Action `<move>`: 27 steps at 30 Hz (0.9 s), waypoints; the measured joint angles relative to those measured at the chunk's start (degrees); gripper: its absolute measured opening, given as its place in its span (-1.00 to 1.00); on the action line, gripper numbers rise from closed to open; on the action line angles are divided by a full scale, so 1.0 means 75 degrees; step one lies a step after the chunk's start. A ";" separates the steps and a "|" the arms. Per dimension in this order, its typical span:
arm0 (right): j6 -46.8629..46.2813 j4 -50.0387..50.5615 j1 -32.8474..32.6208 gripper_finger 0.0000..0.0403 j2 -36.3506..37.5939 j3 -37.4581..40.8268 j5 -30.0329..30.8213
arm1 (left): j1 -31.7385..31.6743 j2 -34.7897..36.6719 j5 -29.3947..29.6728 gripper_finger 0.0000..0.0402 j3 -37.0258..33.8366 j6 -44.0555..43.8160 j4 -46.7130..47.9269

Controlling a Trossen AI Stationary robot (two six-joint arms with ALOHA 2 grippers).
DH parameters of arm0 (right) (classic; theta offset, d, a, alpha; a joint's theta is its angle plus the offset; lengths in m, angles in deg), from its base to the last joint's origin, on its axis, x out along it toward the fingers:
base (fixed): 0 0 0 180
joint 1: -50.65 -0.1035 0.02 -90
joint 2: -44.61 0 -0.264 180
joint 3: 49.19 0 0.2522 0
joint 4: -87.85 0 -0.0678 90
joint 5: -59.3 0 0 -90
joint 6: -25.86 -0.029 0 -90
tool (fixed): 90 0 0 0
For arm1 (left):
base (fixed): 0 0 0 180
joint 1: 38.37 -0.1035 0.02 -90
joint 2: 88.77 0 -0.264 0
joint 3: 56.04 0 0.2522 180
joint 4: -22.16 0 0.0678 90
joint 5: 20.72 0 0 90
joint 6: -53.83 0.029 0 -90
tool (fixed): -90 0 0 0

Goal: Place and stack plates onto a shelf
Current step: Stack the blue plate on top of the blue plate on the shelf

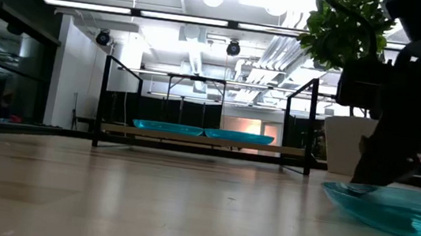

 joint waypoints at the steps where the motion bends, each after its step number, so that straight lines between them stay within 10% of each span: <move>1: 0.0016 -0.0115 0.0000 0.17 -0.0095 -0.0005 -0.0021 | 0.0000 0.0000 0.0002 -0.31 0.0000 0.0002 0.0000; 15: 0.1009 -0.1406 -0.0407 -0.09 -0.0807 -0.0012 -0.0644 | 0.0000 0.0003 0.0000 -0.31 0.0000 -0.0003 0.0006; 27: 0.1753 -0.1469 -0.0425 -0.95 -0.1270 -0.0022 -0.0373 | 0.0000 0.0000 0.0000 -0.31 0.0000 0.0000 0.0009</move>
